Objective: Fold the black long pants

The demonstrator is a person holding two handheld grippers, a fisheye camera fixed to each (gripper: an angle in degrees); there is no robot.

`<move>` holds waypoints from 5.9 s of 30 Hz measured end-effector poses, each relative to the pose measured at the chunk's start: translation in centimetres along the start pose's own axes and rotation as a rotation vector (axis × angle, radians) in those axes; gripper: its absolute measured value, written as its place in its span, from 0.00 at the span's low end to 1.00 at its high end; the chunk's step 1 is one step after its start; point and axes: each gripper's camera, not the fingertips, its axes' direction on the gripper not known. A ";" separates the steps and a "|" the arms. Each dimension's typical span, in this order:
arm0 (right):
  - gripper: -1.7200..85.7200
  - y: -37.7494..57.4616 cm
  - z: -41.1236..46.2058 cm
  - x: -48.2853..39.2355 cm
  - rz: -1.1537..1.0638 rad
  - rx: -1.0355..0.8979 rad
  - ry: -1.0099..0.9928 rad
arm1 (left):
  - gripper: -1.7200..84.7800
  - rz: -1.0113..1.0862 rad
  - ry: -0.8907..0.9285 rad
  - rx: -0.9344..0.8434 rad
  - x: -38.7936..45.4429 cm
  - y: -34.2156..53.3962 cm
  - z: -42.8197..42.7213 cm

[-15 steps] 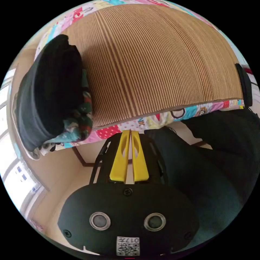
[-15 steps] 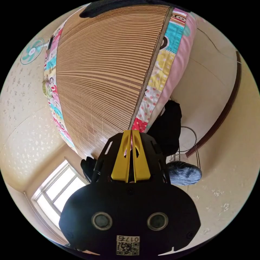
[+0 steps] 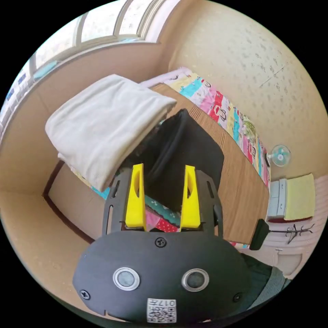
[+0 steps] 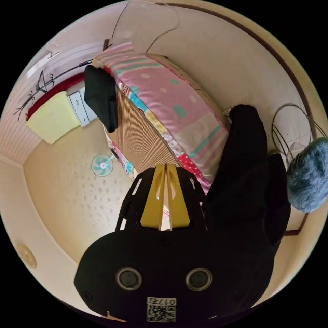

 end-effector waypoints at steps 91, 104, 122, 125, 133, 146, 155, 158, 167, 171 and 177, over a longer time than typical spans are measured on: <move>0.04 56.6 -17.0 -4.5 -1.841 -1.050 -0.882 | 0.04 0.980 1.305 0.590 48.5 7.0 -26.6; 0.04 58.3 1.4 -17.0 -1.782 -0.884 -0.461 | 0.05 0.826 0.943 0.485 61.1 -0.5 -21.4; 0.11 35.6 50.2 -3.3 -1.369 -1.033 0.819 | 0.15 0.374 0.178 -0.404 44.8 -11.0 29.8; 0.11 28.9 46.7 4.7 -1.179 -1.098 0.978 | 0.17 0.416 0.114 -0.505 40.7 -5.1 34.2; 0.07 19.8 31.2 7.8 -0.830 -0.932 0.914 | 0.18 0.618 -0.199 -0.683 37.6 0.3 40.8; 0.04 25.4 24.2 -0.5 -0.801 -0.841 0.825 | 0.02 0.591 0.924 -0.991 28.4 -4.3 37.4; 0.03 24.2 16.6 -4.5 -0.664 -0.635 0.789 | 0.01 0.113 0.291 -1.047 8.2 0.8 41.0; 0.03 22.8 13.1 -6.7 -0.564 -0.530 0.724 | 0.01 0.170 0.247 -1.102 5.1 3.1 40.6; 0.05 18.7 7.4 -11.5 -0.261 -0.406 0.531 | 0.01 0.112 0.167 -1.031 -2.7 7.6 37.8; 0.05 17.4 8.0 -14.9 -0.178 -0.487 0.411 | 0.02 0.153 0.256 -0.943 -0.2 8.5 36.9; 0.04 15.9 9.0 -22.4 -0.282 -0.674 0.450 | 0.08 0.394 0.291 -0.811 10.8 9.5 36.4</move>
